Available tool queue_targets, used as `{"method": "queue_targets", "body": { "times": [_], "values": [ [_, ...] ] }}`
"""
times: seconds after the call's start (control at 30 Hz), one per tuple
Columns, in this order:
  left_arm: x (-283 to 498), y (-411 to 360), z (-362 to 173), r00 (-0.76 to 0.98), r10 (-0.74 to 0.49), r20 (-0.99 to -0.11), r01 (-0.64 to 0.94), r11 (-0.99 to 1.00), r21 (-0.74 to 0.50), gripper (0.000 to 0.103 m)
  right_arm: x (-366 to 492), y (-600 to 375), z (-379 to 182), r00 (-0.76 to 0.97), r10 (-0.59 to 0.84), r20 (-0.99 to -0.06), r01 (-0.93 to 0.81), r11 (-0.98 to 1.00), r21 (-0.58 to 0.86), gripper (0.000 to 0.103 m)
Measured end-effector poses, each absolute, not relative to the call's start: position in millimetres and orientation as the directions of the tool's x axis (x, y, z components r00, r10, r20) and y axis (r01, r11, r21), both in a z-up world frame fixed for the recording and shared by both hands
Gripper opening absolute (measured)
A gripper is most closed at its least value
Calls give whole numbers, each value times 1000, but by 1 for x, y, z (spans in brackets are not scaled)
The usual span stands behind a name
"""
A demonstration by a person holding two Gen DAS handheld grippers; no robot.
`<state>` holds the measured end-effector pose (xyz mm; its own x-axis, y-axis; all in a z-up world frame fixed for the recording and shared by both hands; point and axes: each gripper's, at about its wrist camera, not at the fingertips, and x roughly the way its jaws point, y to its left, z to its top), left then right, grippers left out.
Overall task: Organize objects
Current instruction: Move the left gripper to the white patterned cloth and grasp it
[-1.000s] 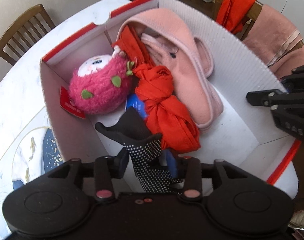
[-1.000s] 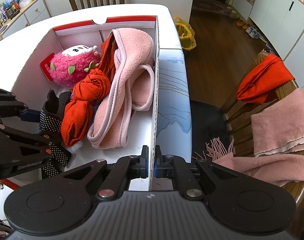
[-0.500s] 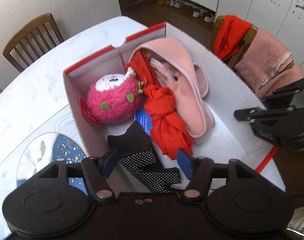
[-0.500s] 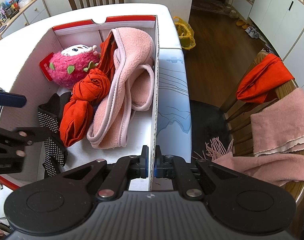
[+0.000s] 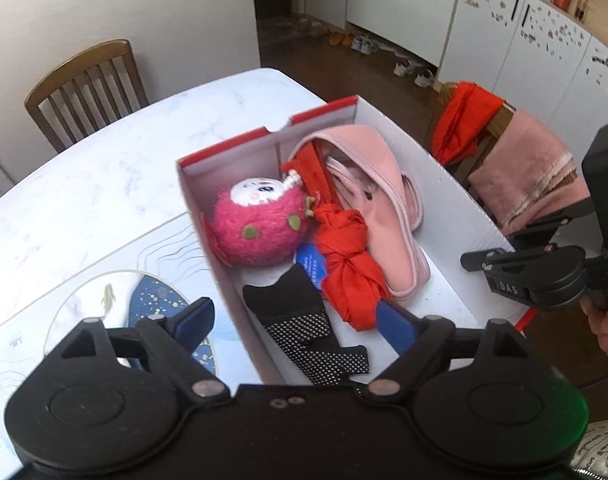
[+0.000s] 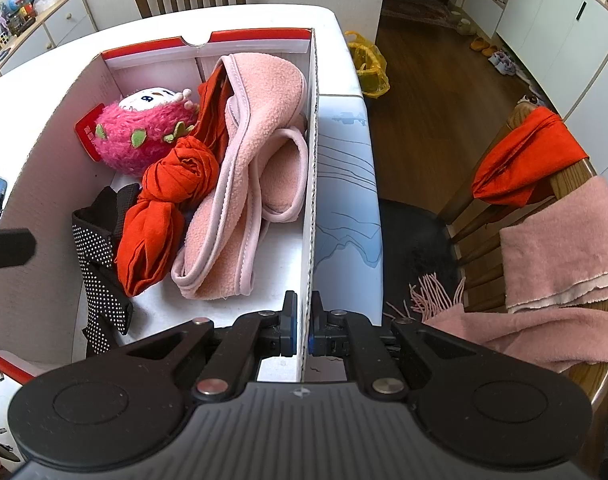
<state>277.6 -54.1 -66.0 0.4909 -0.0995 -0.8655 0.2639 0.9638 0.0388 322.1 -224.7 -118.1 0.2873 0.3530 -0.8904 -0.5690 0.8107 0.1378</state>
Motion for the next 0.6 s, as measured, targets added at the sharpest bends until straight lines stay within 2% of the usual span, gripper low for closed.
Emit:
{"method": "queue_targets", "body": {
  "times": [0.27,0.6],
  "values": [
    [269,-20,-51,542,-97,-835,186,982,7,100,321,-224,-117,296,354,-887,-567,813,135,4],
    [260,49,-43,569,-30,-822,50,999,-2,102,320,-223,-116,298,346,-890,-552,823,135,4]
  ]
}}
